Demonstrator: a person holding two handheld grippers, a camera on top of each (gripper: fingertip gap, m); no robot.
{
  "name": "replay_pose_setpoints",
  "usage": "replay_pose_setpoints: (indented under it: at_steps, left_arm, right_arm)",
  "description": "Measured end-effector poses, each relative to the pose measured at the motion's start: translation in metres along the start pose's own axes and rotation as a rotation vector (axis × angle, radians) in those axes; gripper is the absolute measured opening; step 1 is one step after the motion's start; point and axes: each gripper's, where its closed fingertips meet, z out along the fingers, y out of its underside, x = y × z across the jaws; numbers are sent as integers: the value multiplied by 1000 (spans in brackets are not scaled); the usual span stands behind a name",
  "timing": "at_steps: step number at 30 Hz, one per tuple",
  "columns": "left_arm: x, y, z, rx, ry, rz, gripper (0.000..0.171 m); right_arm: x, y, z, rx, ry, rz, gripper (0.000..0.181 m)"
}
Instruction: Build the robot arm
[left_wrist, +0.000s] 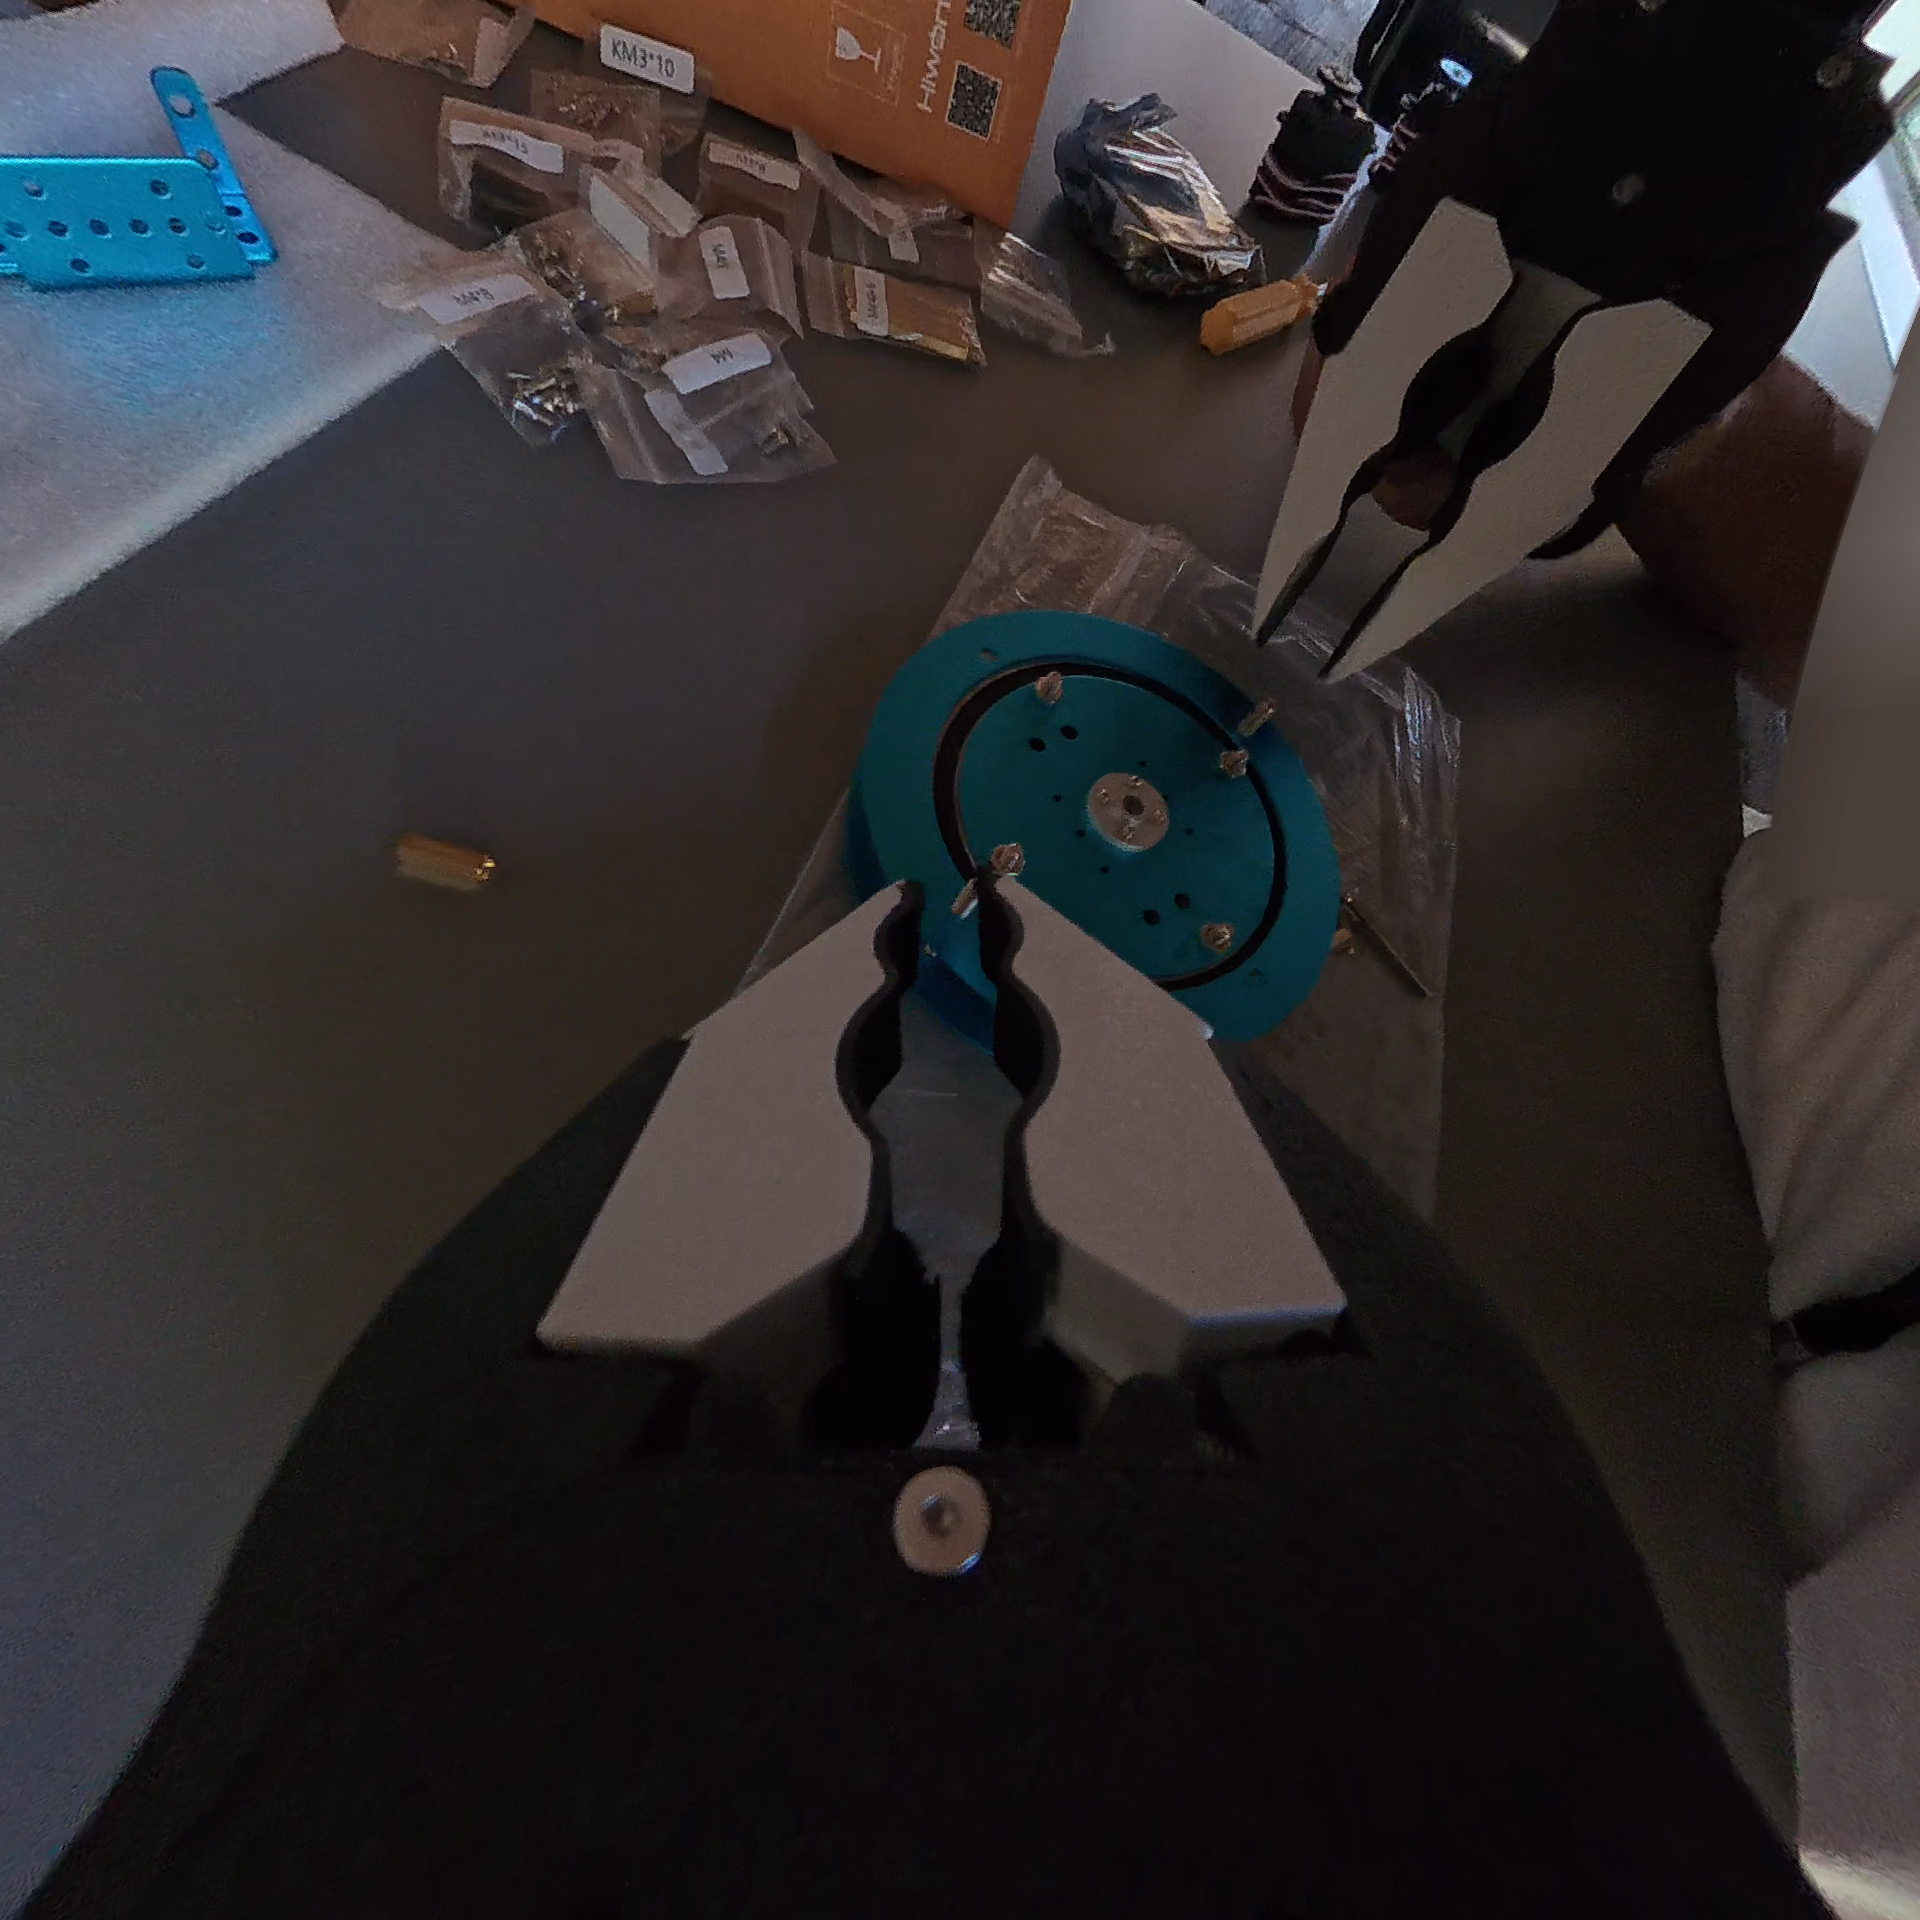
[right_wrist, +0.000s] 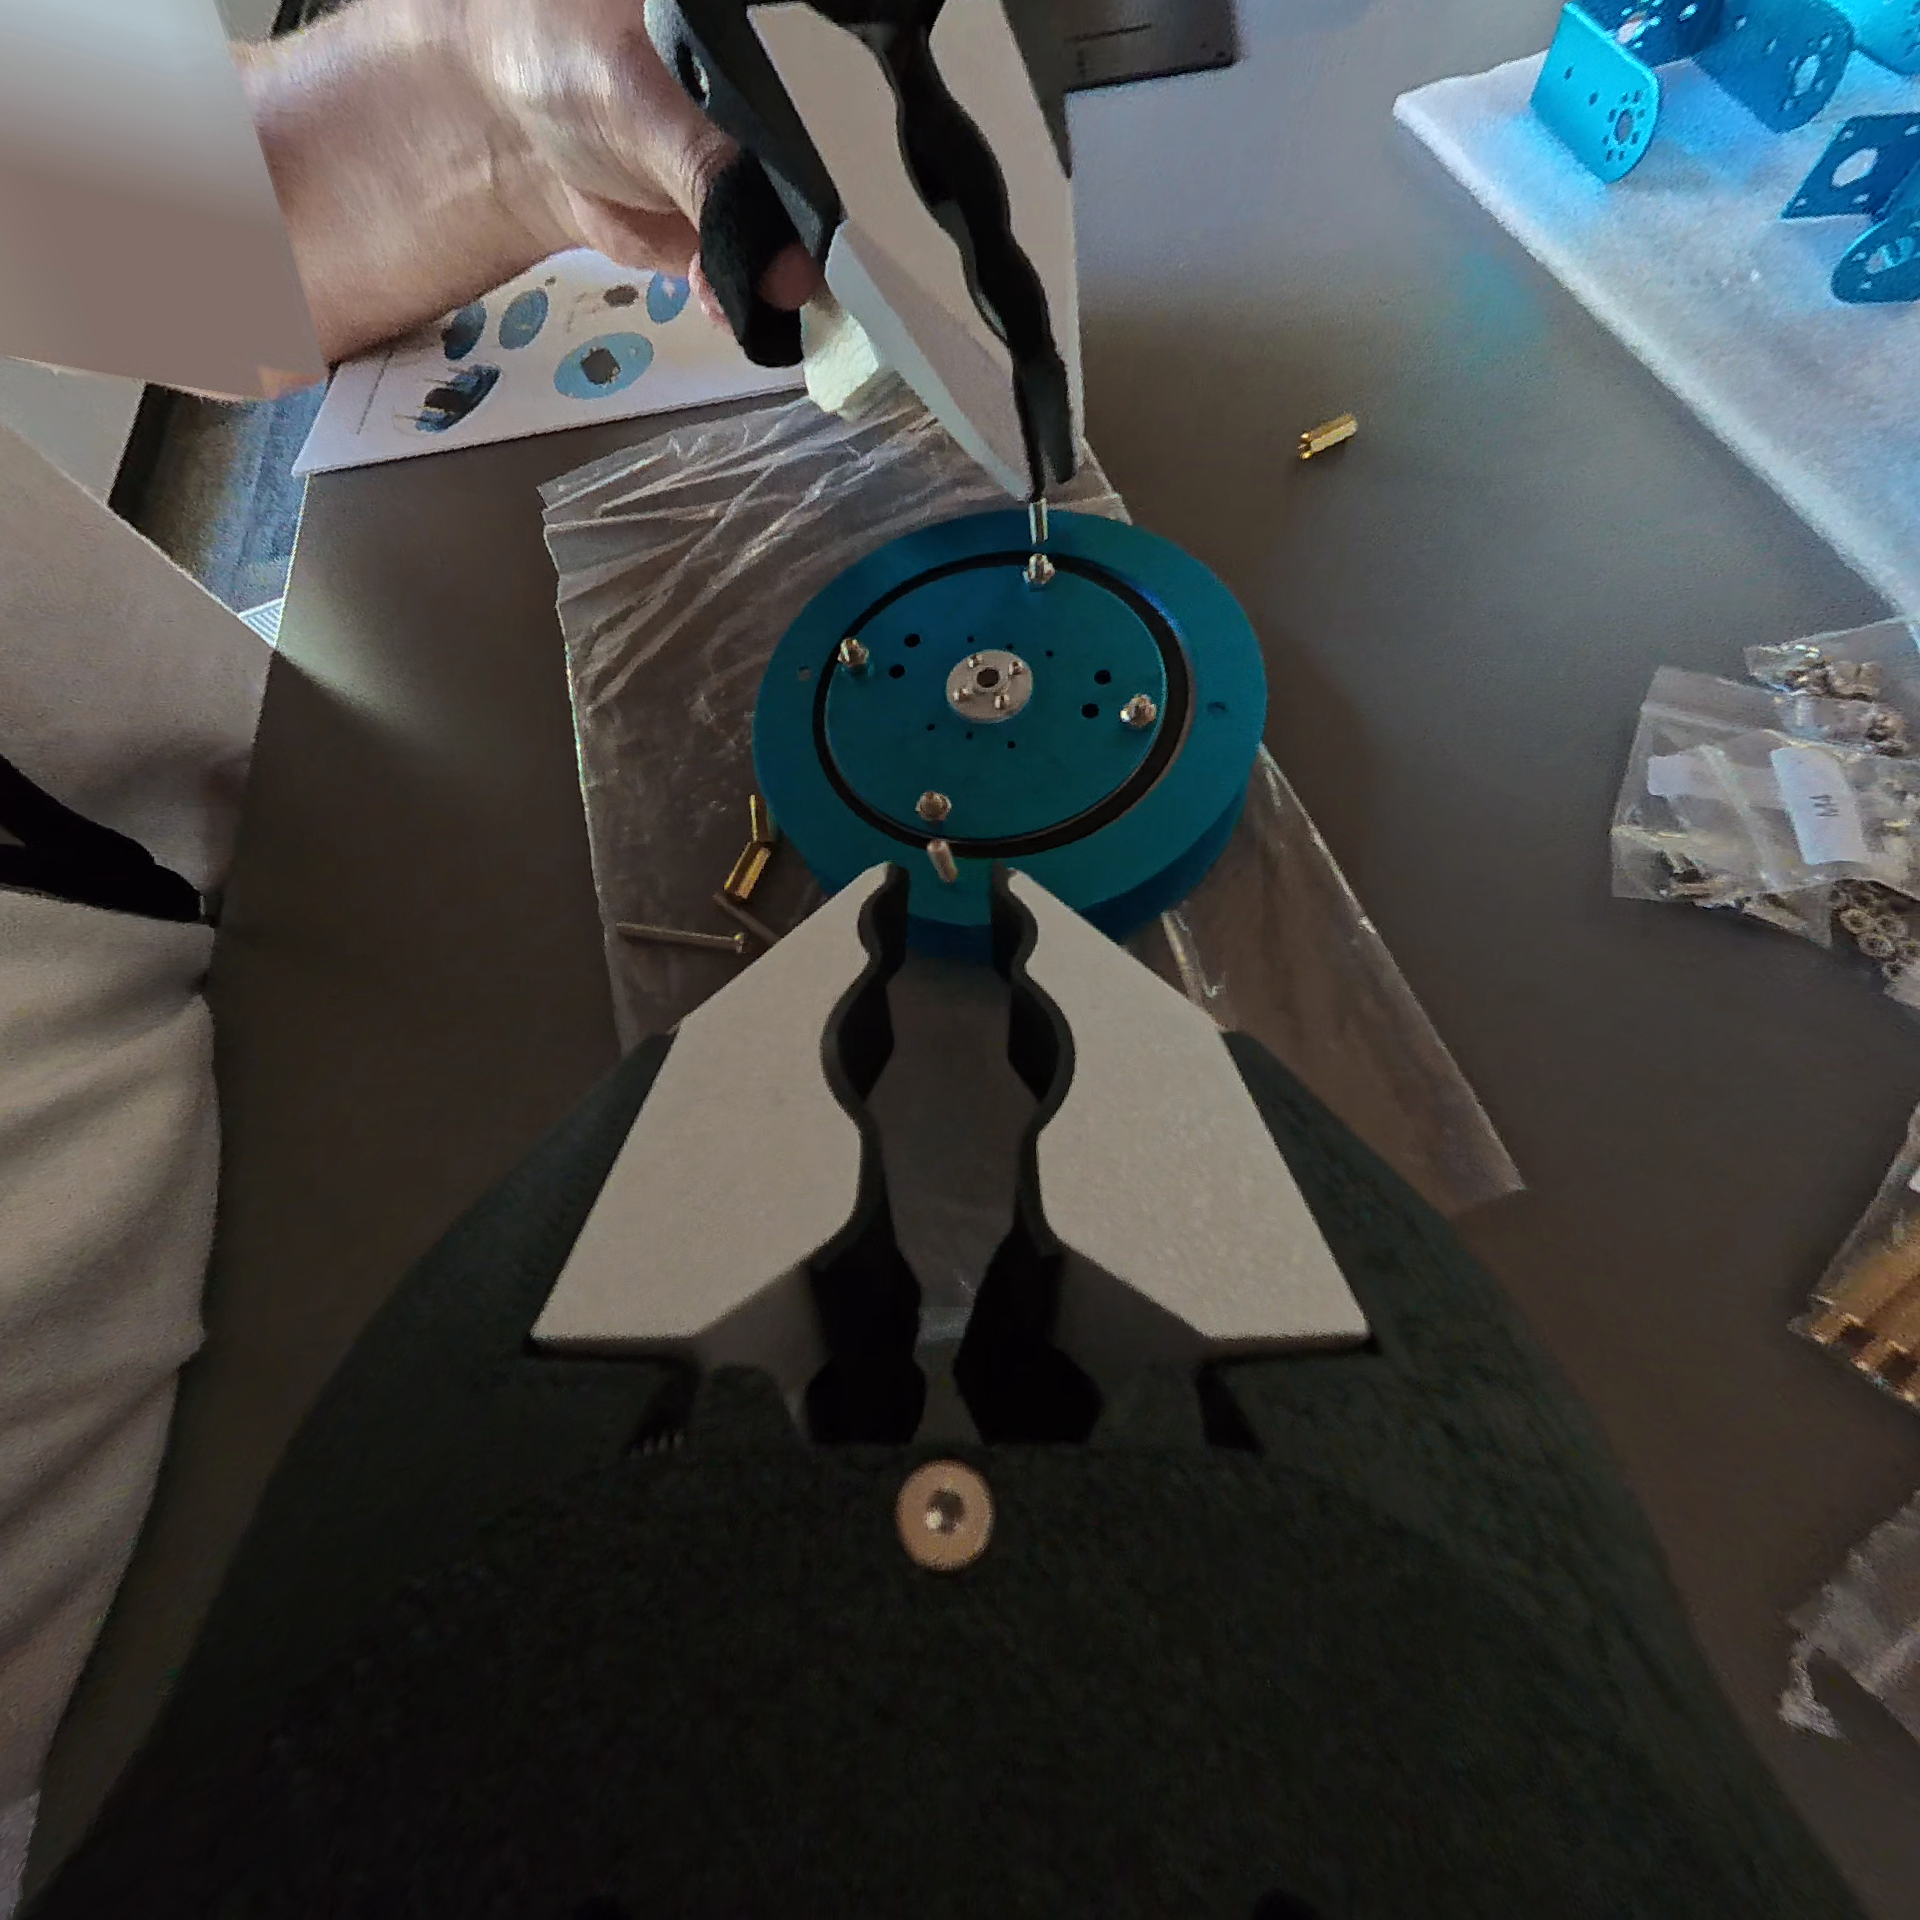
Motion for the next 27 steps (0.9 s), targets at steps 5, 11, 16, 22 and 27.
replay_pose_setpoints:
  at_steps: [5, 11, 16, 22, 27]
  left_arm:
    - [0, 0, 1, 7, 0, 3, 10]
    - [-1, -5, 0, 25, 1, -1, 10]
    - [-8, -12, -9, 61, -16, 3, 15]
    - [5, -15, -25, 69, -119, 113, 25]
    - [55, -7, -37, 120, -167, 138, 25]
  right_arm:
    - [-2, -4, -3, 23, -43, 39, 16]
    - [-6, 4, 7, -34, -45, -3, 17]
    - [11, 9, -2, -35, -11, 42, 21]
    - [22, 17, -6, -57, 40, 21, 34]
    - [11, 24, -8, -64, -29, -33, 65]
